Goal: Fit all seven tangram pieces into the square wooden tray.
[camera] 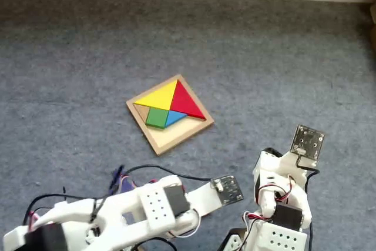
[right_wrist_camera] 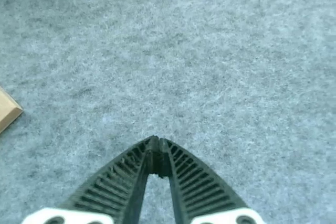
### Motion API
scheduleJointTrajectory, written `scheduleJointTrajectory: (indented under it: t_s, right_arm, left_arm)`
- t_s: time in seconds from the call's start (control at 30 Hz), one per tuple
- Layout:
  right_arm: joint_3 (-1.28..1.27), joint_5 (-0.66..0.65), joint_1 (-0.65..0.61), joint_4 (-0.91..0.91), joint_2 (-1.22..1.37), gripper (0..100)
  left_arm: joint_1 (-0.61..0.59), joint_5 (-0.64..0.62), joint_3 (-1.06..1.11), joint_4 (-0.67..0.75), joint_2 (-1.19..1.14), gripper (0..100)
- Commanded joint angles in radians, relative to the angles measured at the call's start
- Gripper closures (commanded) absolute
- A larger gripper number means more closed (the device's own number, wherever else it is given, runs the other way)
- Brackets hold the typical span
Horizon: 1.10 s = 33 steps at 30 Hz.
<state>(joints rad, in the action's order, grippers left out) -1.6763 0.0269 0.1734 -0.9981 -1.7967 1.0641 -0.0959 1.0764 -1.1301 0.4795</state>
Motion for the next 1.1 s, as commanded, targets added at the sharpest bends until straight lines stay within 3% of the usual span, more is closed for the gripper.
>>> scheduleJointTrajectory:
  t_s: [0.0,0.37,0.67,0.77,0.9,1.07]
  right_arm:
    - [-0.111,0.002,0.010,0.018,-0.016,98.7]
    - [-0.111,0.002,0.010,0.018,-0.016,98.7]
    - [-0.111,0.002,0.010,0.018,-0.016,98.7]
    - [-0.111,0.002,0.010,0.018,-0.016,98.7]
    - [-0.111,0.002,0.010,0.018,-0.016,98.7]
    - [-0.111,0.002,0.010,0.018,-0.016,98.7]
  left_arm:
    - [-0.002,-0.054,-0.145,-0.058,-0.124,99]
    - [-0.148,-0.074,-0.292,-0.087,-0.371,99]
    - [-0.320,-0.075,-0.407,-0.098,-0.392,99]
    - [-0.303,-0.083,-0.446,-0.146,-0.392,99]
    - [-0.217,-0.226,-0.493,-0.210,-0.392,99]
    - [-0.085,-0.305,-0.522,-0.258,-0.392,99]
